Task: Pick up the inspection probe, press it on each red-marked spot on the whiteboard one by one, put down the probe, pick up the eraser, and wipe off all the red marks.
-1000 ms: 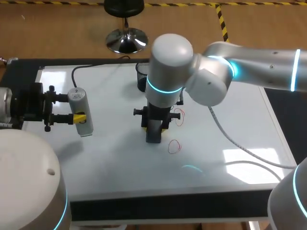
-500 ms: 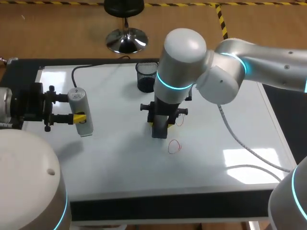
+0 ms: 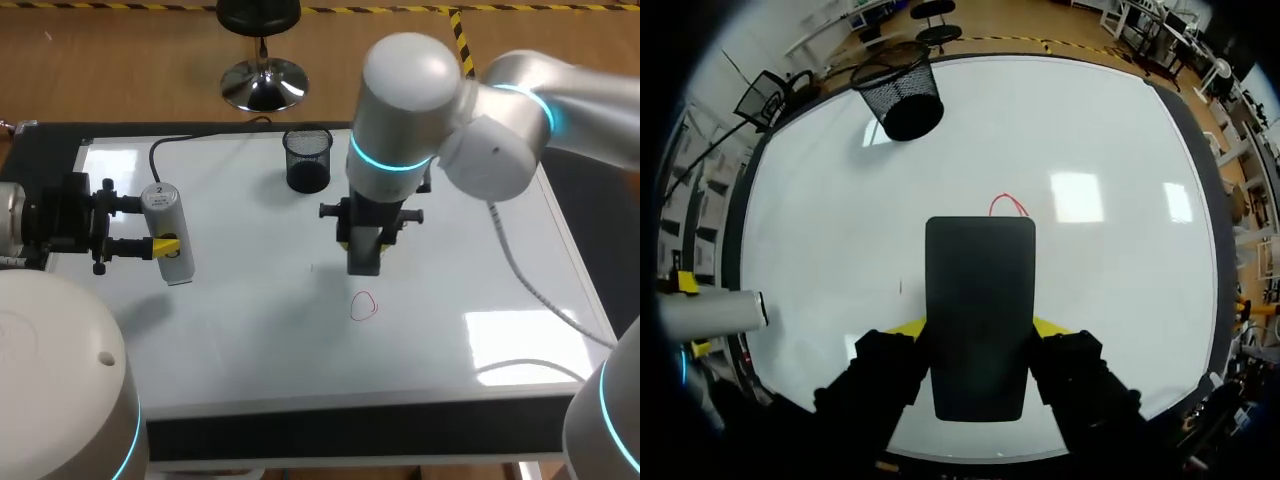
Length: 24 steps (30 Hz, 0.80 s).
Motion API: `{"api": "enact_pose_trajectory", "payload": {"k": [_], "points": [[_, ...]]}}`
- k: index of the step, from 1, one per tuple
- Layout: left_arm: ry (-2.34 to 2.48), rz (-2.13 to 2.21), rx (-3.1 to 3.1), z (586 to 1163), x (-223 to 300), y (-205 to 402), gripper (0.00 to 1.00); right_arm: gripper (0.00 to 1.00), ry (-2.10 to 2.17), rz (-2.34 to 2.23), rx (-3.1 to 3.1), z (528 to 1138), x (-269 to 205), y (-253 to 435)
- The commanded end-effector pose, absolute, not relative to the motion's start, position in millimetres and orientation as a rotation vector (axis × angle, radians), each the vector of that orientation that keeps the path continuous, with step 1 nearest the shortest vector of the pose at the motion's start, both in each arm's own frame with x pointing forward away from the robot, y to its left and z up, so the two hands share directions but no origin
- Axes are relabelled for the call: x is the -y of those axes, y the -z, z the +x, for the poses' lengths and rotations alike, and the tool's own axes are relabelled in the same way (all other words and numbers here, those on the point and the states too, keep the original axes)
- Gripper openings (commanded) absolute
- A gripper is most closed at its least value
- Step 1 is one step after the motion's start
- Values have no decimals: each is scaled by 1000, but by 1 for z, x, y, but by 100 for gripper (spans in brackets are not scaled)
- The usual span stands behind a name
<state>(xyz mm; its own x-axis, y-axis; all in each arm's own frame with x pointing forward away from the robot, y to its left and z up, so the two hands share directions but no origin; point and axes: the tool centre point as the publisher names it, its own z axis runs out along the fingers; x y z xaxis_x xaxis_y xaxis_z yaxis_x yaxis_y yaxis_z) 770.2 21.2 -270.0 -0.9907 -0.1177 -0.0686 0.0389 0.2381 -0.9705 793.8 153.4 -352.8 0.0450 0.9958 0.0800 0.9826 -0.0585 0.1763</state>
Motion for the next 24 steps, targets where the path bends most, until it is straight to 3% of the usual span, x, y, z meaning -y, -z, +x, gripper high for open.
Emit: {"api": "enact_pose_trajectory", "payload": {"k": [1,24], "points": [[1860,-77,-2366,769,-21,269,0,0,-301,2223,-2106,789,-126,335],[1860,-77,-2366,769,-21,269,0,0,-183,2225,-2111,762,-45,333]]}}
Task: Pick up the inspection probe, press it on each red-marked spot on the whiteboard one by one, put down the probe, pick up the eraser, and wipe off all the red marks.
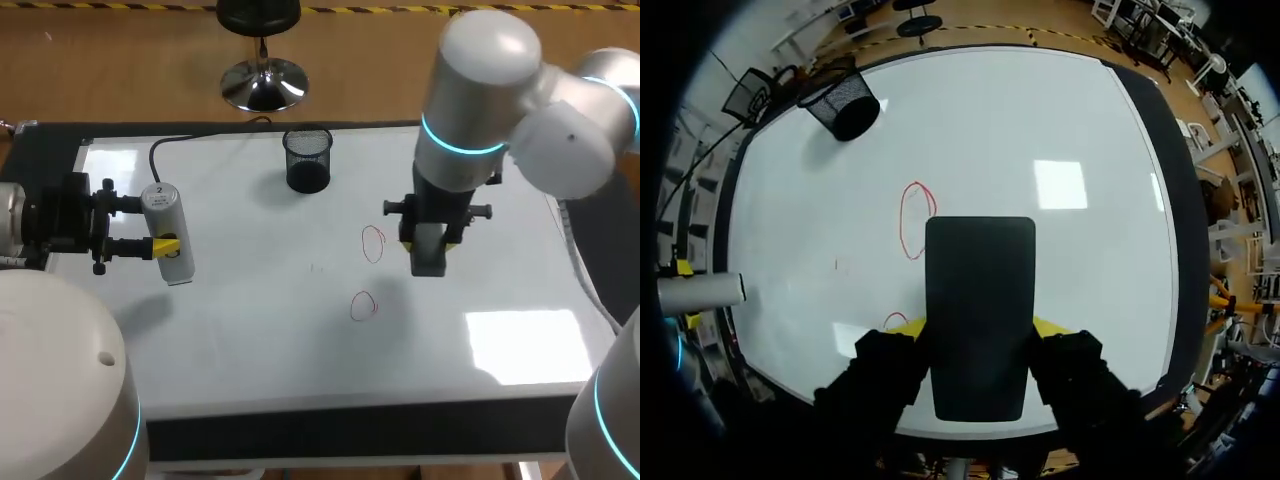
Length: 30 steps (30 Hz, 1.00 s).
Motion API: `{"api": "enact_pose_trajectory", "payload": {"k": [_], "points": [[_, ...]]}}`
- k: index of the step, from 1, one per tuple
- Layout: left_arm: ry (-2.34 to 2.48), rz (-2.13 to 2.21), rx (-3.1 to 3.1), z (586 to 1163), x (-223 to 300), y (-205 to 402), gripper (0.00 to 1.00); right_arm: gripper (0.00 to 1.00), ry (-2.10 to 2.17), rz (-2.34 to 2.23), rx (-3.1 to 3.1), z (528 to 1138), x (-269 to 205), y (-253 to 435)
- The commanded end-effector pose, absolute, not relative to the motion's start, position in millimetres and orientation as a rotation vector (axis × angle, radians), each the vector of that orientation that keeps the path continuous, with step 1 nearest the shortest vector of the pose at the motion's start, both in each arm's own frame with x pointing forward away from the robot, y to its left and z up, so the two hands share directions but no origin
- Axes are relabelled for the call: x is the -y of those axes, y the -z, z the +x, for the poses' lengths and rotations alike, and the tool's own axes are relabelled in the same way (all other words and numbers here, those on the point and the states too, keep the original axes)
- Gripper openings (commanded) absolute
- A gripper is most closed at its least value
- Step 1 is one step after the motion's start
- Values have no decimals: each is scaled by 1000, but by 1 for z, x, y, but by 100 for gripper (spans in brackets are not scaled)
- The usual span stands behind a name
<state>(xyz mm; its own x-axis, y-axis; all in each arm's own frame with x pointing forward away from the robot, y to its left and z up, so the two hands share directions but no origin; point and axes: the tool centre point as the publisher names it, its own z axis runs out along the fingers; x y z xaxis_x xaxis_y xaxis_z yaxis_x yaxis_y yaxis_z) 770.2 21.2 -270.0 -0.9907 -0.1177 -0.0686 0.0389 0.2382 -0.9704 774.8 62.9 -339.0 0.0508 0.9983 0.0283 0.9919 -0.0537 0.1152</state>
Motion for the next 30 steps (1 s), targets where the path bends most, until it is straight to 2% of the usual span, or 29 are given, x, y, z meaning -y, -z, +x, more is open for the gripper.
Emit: {"api": "enact_pose_trajectory", "payload": {"k": [1,15,30], "points": [[1860,-77,-2366,769,-21,269,0,0,-180,2225,-2108,761,-42,332],[1860,-77,-2366,769,-21,269,0,0,-210,2271,-2088,749,-3,332],[1860,-77,-2366,769,-21,269,0,0,-210,2271,-2088,749,-3,332]]}}
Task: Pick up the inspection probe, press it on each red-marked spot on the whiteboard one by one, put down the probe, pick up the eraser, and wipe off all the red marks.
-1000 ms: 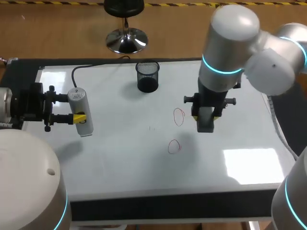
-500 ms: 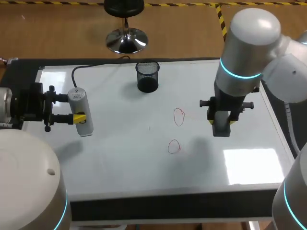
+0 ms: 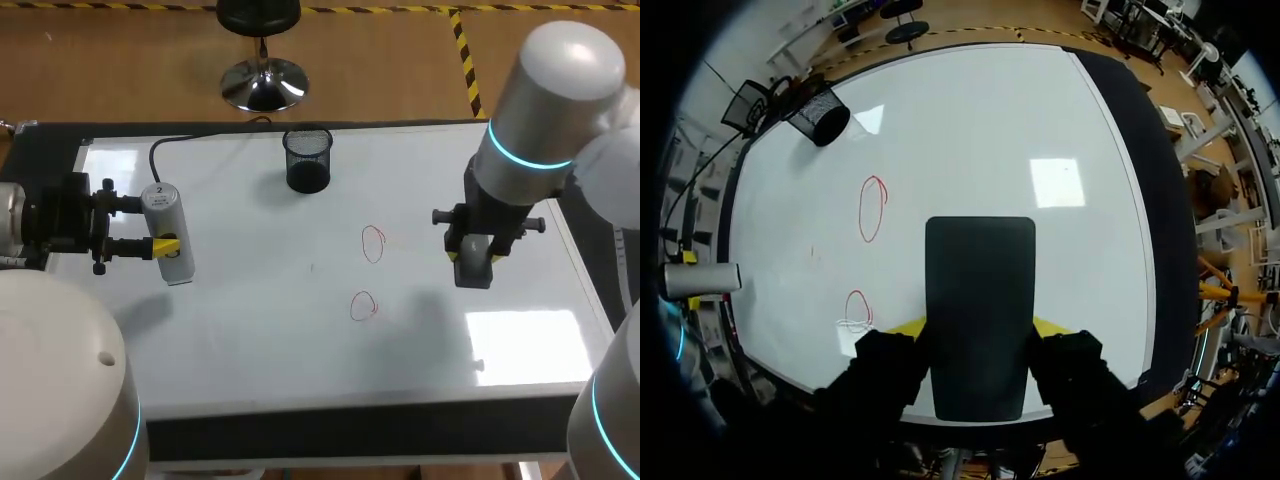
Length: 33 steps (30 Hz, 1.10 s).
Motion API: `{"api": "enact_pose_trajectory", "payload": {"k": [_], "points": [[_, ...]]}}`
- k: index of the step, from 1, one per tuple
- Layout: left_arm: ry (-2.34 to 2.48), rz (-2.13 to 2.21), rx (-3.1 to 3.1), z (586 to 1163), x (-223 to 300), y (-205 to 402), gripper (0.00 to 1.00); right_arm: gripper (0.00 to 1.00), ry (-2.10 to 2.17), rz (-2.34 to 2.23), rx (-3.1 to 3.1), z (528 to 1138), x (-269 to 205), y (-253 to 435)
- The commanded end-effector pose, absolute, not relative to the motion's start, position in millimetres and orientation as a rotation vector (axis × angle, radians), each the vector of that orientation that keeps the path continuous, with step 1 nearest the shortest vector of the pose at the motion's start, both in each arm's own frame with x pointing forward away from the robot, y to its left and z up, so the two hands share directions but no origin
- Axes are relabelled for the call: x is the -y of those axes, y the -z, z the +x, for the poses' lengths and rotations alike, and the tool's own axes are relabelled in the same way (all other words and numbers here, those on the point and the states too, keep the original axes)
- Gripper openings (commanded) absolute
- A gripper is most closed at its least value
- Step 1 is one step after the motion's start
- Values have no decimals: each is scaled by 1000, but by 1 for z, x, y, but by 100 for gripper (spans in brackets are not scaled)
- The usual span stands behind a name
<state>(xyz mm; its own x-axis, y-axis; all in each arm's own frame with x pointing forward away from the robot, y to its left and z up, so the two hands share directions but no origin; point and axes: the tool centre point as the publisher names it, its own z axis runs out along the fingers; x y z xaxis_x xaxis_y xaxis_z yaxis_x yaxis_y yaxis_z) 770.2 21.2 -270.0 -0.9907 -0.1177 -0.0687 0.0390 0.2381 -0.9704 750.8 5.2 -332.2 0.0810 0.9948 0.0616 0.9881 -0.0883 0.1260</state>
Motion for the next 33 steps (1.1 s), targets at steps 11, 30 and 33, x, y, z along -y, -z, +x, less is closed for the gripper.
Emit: {"api": "enact_pose_trajectory", "payload": {"k": [11,30,33], "points": [[1860,-77,-2366,769,-21,269,0,0,-210,2271,-2088,749,-3,332],[1875,19,-2367,767,19,262,0,0,-210,2271,-2088,749,-3,332],[1903,23,-2351,768,26,264,0,0,-210,2271,-2088,749,-3,332]]}}
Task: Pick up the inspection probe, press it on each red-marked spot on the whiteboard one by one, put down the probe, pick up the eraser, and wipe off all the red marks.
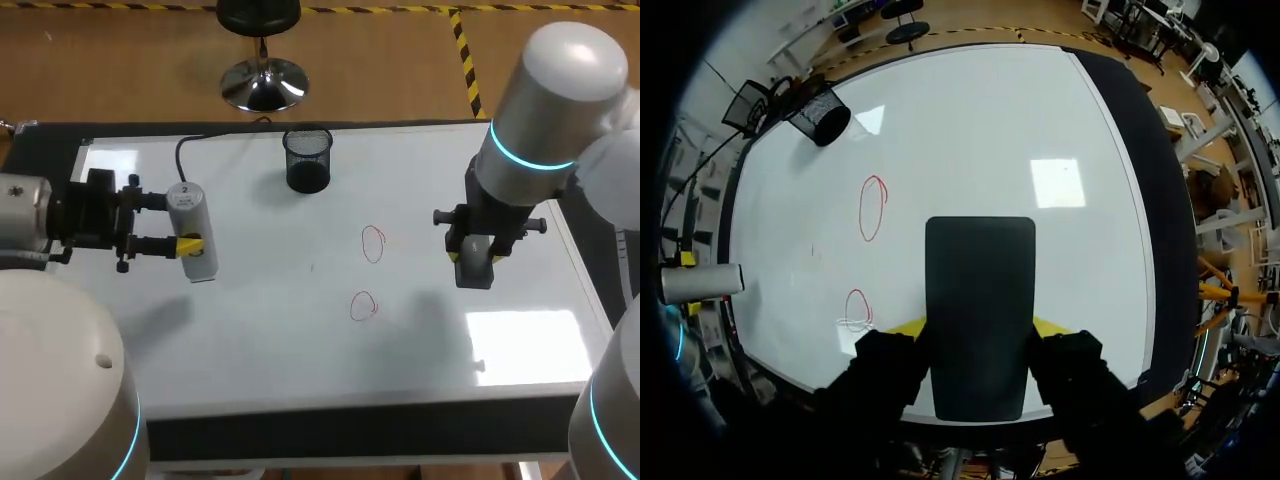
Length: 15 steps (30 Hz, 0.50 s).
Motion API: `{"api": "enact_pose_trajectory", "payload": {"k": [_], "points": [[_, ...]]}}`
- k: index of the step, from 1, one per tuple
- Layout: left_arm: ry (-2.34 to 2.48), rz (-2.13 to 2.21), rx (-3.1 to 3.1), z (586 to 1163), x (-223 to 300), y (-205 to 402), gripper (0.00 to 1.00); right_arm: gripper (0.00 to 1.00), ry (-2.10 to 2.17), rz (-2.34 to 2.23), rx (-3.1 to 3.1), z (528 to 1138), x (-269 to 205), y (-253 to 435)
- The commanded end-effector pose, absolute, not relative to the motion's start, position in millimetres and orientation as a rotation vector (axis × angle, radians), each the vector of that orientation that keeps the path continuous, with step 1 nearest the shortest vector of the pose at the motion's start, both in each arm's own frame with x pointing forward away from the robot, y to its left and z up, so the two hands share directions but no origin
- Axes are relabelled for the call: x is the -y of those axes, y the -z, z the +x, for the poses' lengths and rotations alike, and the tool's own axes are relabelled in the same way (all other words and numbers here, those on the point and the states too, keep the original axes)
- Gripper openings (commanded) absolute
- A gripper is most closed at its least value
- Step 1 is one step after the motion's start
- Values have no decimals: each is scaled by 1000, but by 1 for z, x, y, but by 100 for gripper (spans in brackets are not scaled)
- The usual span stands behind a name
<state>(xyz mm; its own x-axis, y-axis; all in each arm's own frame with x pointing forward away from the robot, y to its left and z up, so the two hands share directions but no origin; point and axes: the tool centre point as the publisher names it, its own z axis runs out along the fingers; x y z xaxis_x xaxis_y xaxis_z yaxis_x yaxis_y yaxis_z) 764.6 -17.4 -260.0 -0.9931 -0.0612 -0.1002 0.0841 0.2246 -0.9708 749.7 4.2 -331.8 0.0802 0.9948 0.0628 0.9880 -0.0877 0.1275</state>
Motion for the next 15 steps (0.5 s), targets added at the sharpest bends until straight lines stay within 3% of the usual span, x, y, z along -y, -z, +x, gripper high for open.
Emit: {"api": "enact_pose_trajectory", "payload": {"k": [1,15], "points": [[1917,34,-2342,768,30,264,0,0,-210,2271,-2088,749,-3,332],[2048,136,-2313,777,76,275,0,0,-210,2271,-2088,749,-3,332]]}}
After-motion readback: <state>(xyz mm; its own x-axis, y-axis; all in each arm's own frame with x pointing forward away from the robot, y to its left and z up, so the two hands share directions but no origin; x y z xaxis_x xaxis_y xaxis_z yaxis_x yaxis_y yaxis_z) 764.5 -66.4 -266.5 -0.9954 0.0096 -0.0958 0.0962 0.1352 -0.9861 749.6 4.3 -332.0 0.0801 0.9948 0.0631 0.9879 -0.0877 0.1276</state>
